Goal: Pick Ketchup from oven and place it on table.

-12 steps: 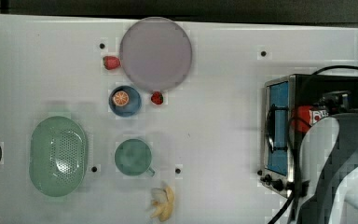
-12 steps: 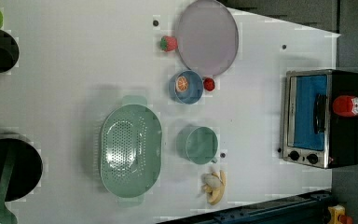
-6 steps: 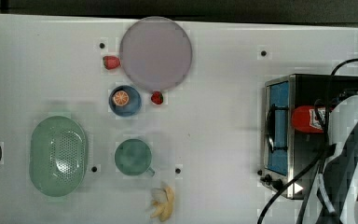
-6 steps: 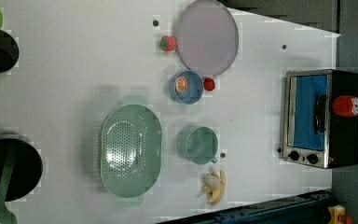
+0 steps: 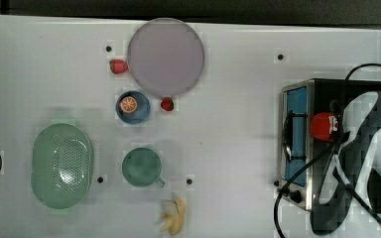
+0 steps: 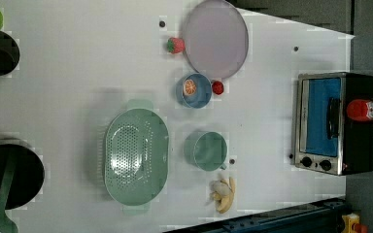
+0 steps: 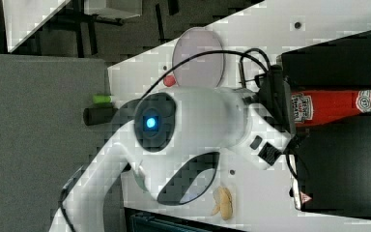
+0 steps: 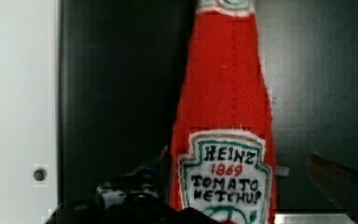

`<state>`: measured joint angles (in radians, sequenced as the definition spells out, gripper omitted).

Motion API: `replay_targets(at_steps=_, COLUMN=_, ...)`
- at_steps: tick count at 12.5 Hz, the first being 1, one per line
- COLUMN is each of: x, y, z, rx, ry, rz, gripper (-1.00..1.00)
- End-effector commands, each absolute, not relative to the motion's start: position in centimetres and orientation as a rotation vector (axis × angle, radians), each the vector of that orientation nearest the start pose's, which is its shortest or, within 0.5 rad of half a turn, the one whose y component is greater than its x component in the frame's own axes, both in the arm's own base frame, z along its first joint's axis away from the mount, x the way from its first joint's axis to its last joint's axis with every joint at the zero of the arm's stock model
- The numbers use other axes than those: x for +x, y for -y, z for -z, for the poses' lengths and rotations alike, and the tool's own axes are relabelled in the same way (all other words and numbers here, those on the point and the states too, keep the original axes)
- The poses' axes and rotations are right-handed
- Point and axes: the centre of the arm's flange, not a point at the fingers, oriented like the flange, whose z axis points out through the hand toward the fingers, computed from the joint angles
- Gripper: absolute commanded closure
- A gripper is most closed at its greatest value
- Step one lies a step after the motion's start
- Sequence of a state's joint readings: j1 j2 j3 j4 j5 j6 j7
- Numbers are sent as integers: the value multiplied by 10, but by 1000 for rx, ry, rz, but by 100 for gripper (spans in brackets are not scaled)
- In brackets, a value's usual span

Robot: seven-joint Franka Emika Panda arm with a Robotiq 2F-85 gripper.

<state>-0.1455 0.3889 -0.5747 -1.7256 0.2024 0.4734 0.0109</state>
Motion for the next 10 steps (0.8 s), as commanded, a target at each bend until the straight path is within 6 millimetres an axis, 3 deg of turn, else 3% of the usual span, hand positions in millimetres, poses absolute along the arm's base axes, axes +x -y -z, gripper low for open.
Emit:
replay_targets(at_steps=1, x=517, y=390, z=-381, rx=-2192, ry=-2271, rz=-10, gripper=-100)
replay_targets(at_steps=4, x=514, y=389, z=-370, rx=-2177, ry=-2277, rz=-34, gripper=-100)
replay_targets(at_steps=5, x=514, y=390, z=-369, rx=-2176, ry=-2279, rz=-16, gripper=-92)
replay_targets(at_steps=8, x=515, y=390, z=-365, rx=-2178, ry=-2277, rz=9, gripper=-26)
replay_targets(at_steps=10, x=520, y=388, z=-380, rx=-2182, ry=-2261, rz=48, gripper=-26)
